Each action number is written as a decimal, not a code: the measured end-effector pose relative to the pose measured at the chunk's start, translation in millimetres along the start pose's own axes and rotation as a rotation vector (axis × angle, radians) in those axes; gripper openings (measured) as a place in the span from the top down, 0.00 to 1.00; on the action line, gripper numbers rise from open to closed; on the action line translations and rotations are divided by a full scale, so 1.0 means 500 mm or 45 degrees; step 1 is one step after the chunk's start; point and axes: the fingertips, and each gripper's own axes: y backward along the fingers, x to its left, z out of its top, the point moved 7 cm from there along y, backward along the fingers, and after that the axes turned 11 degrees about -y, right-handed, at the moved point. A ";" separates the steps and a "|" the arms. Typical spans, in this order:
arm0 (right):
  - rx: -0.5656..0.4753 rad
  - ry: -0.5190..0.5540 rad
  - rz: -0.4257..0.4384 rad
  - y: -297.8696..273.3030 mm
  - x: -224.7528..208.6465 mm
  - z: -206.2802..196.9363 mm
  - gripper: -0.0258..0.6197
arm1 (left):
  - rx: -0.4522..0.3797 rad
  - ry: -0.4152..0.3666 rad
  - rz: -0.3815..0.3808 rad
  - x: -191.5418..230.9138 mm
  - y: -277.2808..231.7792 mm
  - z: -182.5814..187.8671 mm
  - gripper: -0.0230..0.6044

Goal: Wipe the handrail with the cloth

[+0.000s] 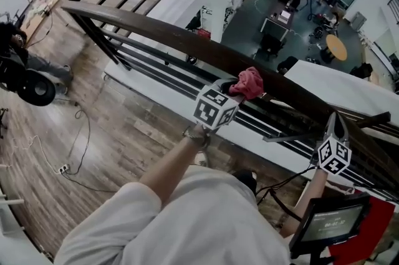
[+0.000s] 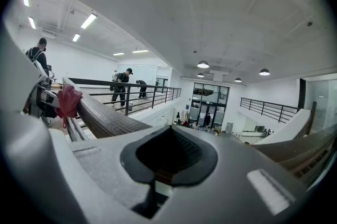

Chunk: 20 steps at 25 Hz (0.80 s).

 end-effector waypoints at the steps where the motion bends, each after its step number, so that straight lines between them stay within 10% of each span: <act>1: -0.005 0.003 -0.001 -0.001 0.001 0.000 0.96 | -0.003 0.002 0.005 0.005 0.002 -0.001 0.81; 20: -0.012 0.005 -0.004 0.000 -0.006 0.001 0.96 | -0.002 0.039 0.173 0.097 0.064 -0.013 0.81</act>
